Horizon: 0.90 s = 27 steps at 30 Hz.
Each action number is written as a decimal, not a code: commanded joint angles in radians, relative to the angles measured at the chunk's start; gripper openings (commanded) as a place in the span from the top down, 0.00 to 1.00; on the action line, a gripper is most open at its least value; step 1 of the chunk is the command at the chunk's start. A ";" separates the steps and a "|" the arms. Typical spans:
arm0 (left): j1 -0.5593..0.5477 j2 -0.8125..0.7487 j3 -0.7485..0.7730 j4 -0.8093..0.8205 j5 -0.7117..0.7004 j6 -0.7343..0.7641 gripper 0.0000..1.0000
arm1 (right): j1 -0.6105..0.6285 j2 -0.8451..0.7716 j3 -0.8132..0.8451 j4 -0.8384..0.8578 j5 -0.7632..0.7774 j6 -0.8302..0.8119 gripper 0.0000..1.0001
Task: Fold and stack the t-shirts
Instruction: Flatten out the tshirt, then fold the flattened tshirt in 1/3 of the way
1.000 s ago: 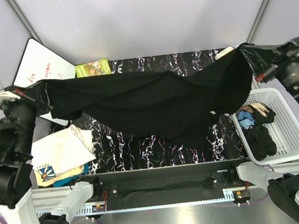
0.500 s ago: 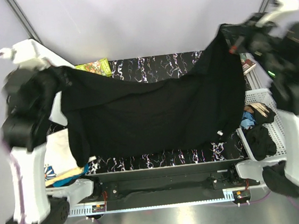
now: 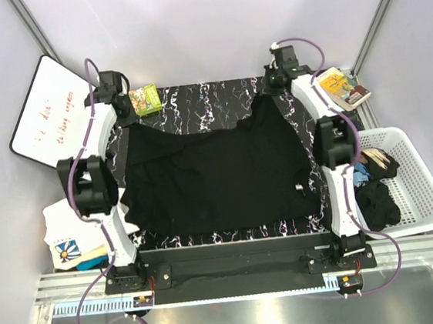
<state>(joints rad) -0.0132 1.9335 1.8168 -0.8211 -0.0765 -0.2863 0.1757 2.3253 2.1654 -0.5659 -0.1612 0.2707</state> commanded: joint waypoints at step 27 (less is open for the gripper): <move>0.093 -0.002 0.020 0.019 0.070 -0.088 1.00 | -0.077 -0.350 -0.161 -0.005 -0.218 0.061 1.00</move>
<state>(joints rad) 0.0734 2.0483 1.8797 -0.8230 -0.0216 -0.3489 0.0937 2.1681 2.1582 -0.5972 -0.3279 0.3355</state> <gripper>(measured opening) 0.012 0.011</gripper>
